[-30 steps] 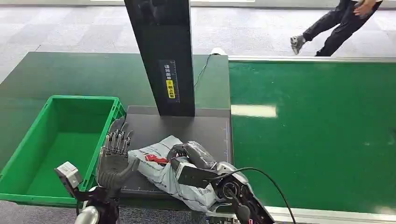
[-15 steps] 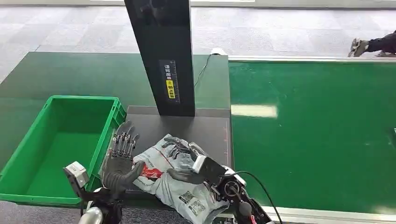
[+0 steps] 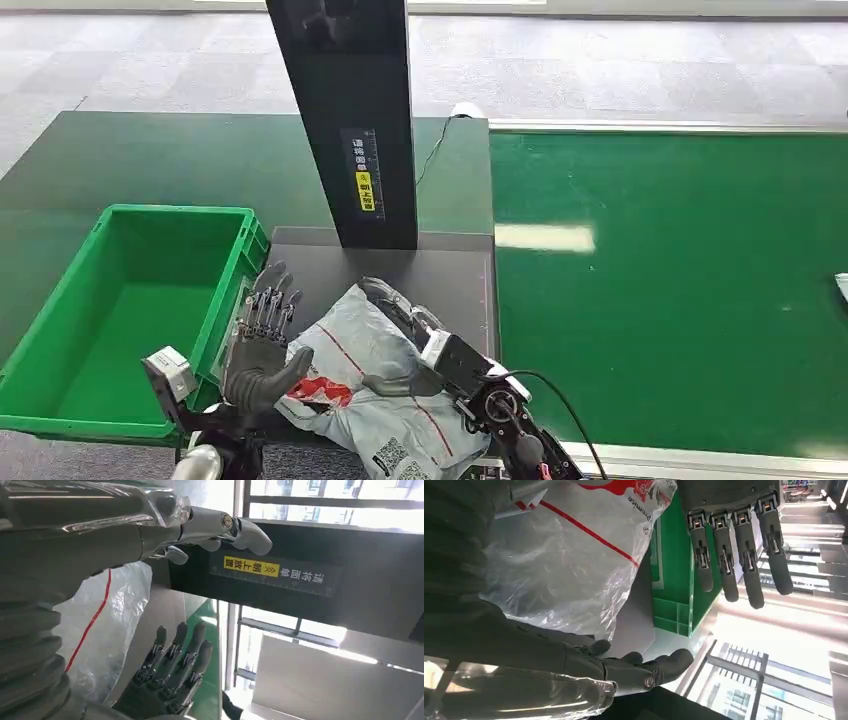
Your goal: Moved the parcel from conveyor to table for the left to box.
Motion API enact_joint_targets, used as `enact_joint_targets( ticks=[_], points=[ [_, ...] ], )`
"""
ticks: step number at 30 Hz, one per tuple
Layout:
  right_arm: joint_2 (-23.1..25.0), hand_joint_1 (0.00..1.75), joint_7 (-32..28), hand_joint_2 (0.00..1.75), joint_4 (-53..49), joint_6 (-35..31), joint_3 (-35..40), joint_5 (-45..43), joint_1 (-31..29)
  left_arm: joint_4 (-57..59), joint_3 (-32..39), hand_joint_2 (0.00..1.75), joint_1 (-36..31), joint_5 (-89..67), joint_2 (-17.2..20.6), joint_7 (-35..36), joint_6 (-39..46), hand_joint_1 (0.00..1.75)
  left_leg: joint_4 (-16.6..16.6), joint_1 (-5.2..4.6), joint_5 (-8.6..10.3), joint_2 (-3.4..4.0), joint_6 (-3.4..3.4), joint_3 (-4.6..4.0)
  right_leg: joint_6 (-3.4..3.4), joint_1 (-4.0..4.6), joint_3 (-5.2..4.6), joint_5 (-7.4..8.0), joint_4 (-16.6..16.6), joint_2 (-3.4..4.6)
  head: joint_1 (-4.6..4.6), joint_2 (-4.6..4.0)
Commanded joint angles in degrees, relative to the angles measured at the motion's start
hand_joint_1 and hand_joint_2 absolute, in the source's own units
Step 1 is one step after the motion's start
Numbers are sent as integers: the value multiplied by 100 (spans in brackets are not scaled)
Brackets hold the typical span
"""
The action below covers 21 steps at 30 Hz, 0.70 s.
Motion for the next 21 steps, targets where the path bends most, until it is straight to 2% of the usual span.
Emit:
enact_joint_targets(
  ticks=[1,5,9,10,13,18,21],
  points=[
    [-67,0,-185,175,-365,-93,-335,-437,203,436,-457,175,-136,-425,347,98,-269,0,-4,2,5,-22,4,2,-1,1,8,1,-7,-7,0,0],
    [-108,0,-291,175,-674,-206,-410,-591,353,710,-908,175,-120,-1067,506,179,-583,0,-9,1,5,-31,5,7,-1,1,15,0,-12,-10,-2,0],
    [-127,0,-318,175,-987,-385,-530,-691,505,706,-1066,175,-156,-1613,634,140,-404,0,-7,1,4,-27,4,6,-1,1,14,0,-10,-11,0,0],
    [-138,0,-391,175,-1299,-538,-670,-805,634,425,-1512,175,-180,-3102,1135,141,7,0,-5,0,4,-21,3,3,-1,-1,8,-1,-5,-8,0,0],
    [-112,0,-188,175,-1661,-521,-829,-977,640,224,-1636,175,-123,-3714,1457,318,-280,0,-2,2,3,-24,1,-2,-5,2,3,-2,-2,-9,-2,0],
    [-16,0,-69,175,-1635,-716,-770,-1062,645,549,-2025,175,-369,-4142,1567,372,-517,0,-3,0,3,-9,2,0,-1,1,2,1,-2,-1,-2,0],
    [43,0,-68,175,-1785,-852,-735,-1185,763,1143,-2512,175,-1029,-4354,1524,426,-790,0,-4,4,8,-33,4,-1,-2,4,9,2,-8,-15,0,0]
  ],
)
